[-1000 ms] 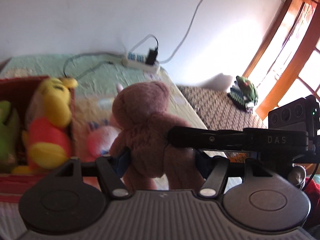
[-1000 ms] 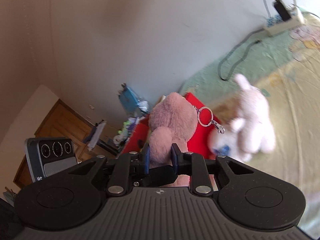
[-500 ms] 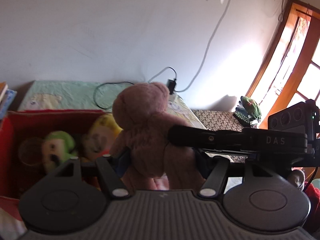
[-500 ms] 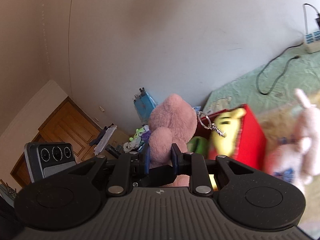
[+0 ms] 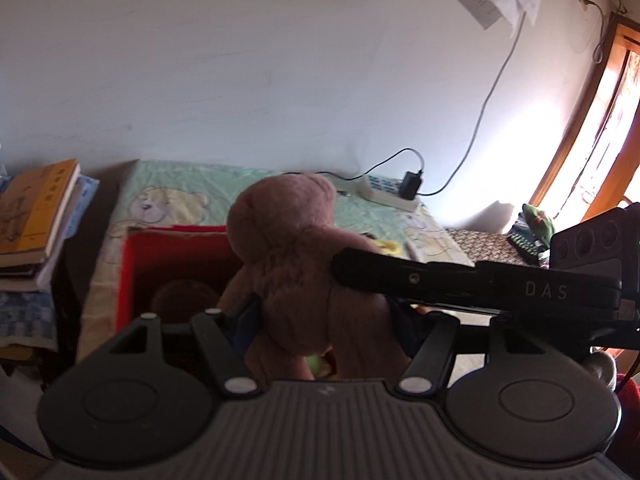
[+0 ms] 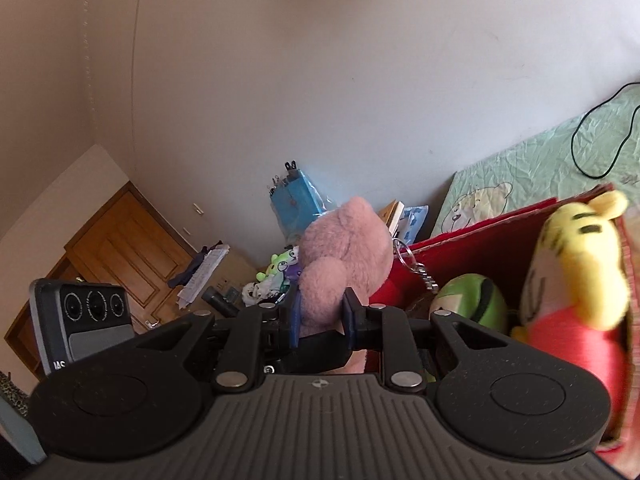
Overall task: Organize objects
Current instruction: 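Carry the pink teddy bear in the right gripper over the red box, then lower the teddy bear into the box beside the green plush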
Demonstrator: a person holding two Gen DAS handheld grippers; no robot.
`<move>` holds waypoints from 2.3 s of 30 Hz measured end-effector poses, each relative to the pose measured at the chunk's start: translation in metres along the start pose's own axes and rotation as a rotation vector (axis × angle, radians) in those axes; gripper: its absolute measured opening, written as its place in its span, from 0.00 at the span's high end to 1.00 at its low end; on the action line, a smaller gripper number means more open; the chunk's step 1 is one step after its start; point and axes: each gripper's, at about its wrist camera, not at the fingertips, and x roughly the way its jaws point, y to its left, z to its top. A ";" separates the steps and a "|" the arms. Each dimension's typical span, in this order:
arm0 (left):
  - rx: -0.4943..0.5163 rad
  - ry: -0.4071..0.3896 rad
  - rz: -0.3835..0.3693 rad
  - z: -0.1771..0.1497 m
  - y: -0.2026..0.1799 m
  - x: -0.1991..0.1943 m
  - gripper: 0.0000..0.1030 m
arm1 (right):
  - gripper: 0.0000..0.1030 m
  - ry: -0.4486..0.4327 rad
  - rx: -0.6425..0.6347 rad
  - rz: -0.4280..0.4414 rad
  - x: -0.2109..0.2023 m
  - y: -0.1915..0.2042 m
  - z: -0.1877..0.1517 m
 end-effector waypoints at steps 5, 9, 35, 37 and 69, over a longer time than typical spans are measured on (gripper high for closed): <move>-0.017 0.029 0.003 0.001 0.028 0.012 0.35 | 0.79 0.012 0.000 -0.045 0.018 0.003 -0.005; -0.029 0.051 0.012 0.000 0.045 0.027 0.35 | 0.79 0.020 0.019 -0.084 0.035 -0.003 -0.008; 0.086 0.163 0.144 -0.015 0.059 0.055 0.38 | 0.77 0.134 0.033 -0.194 0.095 -0.020 -0.029; 0.083 0.169 0.156 -0.016 0.060 0.056 0.38 | 0.75 0.143 0.021 -0.193 0.093 -0.018 -0.029; 0.115 0.214 0.222 -0.023 0.030 0.057 0.25 | 0.73 0.085 0.057 -0.274 0.042 -0.019 -0.035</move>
